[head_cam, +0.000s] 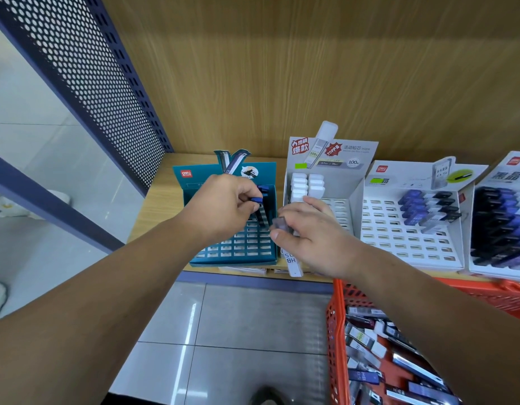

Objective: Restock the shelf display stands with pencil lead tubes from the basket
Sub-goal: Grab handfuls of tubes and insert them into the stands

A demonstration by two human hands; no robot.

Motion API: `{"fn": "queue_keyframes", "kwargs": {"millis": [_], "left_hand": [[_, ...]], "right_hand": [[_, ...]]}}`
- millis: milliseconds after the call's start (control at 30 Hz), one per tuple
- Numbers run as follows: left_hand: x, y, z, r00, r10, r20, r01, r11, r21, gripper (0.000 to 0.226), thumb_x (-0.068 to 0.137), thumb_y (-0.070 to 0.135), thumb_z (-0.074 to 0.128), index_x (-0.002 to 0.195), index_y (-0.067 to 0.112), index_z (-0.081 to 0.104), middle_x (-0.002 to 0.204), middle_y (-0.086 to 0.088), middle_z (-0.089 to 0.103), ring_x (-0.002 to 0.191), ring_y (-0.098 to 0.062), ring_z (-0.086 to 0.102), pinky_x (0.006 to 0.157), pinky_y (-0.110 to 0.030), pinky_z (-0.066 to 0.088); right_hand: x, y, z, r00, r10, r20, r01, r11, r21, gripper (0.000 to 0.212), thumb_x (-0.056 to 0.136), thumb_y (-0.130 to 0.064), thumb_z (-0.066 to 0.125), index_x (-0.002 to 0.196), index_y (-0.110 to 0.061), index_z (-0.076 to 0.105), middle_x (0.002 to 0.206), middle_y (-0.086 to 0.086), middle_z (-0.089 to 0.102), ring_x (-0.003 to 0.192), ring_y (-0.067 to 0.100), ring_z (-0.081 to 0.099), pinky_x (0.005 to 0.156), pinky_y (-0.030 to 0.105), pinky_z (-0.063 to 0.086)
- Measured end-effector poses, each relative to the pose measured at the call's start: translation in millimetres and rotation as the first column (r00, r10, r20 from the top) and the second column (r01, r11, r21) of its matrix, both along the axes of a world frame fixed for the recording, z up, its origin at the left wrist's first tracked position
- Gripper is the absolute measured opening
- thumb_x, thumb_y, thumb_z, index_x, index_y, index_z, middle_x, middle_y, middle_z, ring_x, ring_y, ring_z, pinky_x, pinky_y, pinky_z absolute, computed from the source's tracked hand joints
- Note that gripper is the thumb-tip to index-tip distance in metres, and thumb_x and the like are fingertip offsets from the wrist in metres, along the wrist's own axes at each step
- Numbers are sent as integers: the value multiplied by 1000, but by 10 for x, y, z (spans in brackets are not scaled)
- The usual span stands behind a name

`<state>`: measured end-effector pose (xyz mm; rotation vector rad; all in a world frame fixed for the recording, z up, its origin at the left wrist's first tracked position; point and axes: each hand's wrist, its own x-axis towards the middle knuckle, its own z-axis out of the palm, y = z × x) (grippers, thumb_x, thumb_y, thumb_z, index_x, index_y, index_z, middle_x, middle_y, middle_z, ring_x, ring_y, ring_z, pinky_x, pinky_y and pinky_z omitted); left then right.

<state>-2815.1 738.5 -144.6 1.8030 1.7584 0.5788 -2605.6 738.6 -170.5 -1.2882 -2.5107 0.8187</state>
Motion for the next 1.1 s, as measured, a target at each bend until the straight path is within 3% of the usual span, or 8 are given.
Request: {"fn": "queue_keyframes", "kwargs": {"millis": [200, 467, 533, 600, 733, 800, 900, 1100], "left_hand": [[45, -8, -15, 990, -82, -118, 89, 995, 55, 14, 93, 8, 68, 97, 16, 78, 73, 2, 72, 70, -18, 67, 73, -37, 56], [109, 10, -69, 999, 16, -52, -9, 992, 125, 16, 87, 10, 78, 95, 20, 68, 74, 5, 71, 72, -10, 67, 73, -29, 56], [102, 4, -87, 998, 39, -47, -32, 989, 145, 13, 85, 13, 80, 90, 21, 72, 74, 8, 71, 71, -8, 67, 73, -31, 57], [90, 3, -91, 998, 37, -40, -32, 990, 138, 11, 85, 13, 80, 91, 22, 75, 77, 9, 72, 73, -9, 69, 76, -32, 58], [41, -15, 10, 992, 31, -122, -13, 989, 145, 9, 90, 16, 74, 93, 24, 77, 78, 7, 73, 72, -14, 68, 71, -36, 58], [45, -56, 122, 989, 65, -131, -41, 983, 179, 10, 95, 17, 66, 91, 22, 75, 70, 8, 69, 63, -8, 63, 62, -31, 54], [186, -216, 308, 988, 38, 149, -42, 999, 23, 20, 101, 27, 62, 86, 18, 72, 74, 1, 72, 72, -16, 71, 72, -38, 60], [465, -365, 491, 856, 143, 498, -48, 979, -198, 11, 91, 7, 76, 101, 7, 71, 83, -14, 75, 71, -20, 74, 67, -27, 63]], "right_hand": [[-15, 3, 25, 1000, 7, 25, -7, 1000, -3, 35, 106, -36, 49, 72, -34, 38, 107, -15, 58, 120, -4, 39, 125, 30, 0], [-53, -5, 74, 999, -44, -14, 43, 997, -70, 31, 104, -38, 49, 75, -32, 40, 87, -13, 53, 106, -6, 41, 124, 27, 2], [-70, -8, 98, 985, -119, -126, 89, 971, -221, 31, 102, -37, 53, 74, -28, 44, 78, -10, 51, 92, 2, 50, 122, 32, 16], [-86, -36, 205, 902, -280, -328, 110, 884, -454, 31, 97, -34, 63, 71, -24, 51, 76, -1, 49, 78, 12, 52, 95, 35, 40], [17, -152, 436, 685, -536, -494, 257, 812, -525, 33, 97, -26, 72, 80, 1, 62, 67, -2, 46, 58, 6, 43, 58, 17, 36], [105, -203, 468, 556, -665, -498, 330, 727, -602, 25, 98, -23, 71, 87, -1, 73, 67, 3, 55, 62, 11, 52, 61, 23, 48], [196, -304, 491, 334, -824, -457, 312, 554, -772, 13, 97, -15, 72, 93, -4, 76, 78, 13, 71, 74, 28, 68, 67, 34, 61], [307, -459, 491, 166, -895, -415, 142, 438, -888, 13, 98, -7, 67, 109, 0, 68, 94, 22, 77, 90, 32, 77, 78, 37, 64]]}}
